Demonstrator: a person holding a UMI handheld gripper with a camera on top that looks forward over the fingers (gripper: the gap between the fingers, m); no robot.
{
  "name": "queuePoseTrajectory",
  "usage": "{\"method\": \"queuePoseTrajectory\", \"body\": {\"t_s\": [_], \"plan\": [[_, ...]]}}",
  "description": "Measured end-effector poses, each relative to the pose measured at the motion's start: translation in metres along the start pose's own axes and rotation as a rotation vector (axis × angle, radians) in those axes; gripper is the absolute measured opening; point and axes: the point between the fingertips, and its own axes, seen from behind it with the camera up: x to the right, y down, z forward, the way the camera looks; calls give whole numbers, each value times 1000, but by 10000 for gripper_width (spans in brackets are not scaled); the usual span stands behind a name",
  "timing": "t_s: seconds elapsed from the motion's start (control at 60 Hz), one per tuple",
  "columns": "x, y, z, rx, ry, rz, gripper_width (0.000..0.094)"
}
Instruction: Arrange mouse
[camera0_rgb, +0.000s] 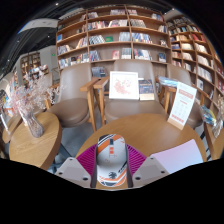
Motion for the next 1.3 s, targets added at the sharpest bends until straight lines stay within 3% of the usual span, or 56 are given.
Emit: {"method": "queuePoseTrajectory", "body": {"t_s": [0.183, 0.383, 0.533, 0.717, 0.783, 0.867, 1.1, 1.2, 1.3], "plan": [[126, -14, -38, 39, 98, -52, 409], [242, 41, -34, -44, 177, -12, 410], [286, 77, -22, -62, 197, 8, 419], [294, 93, -9, -38, 155, 14, 537], [301, 88, -16, -24, 189, 24, 717], [305, 77, -37, -12, 225, 25, 865], [268, 54, -179, 56, 269, 20, 852], [246, 63, -239, 89, 296, -3, 850], [216, 81, -279, 105, 256, 11, 851]]}}
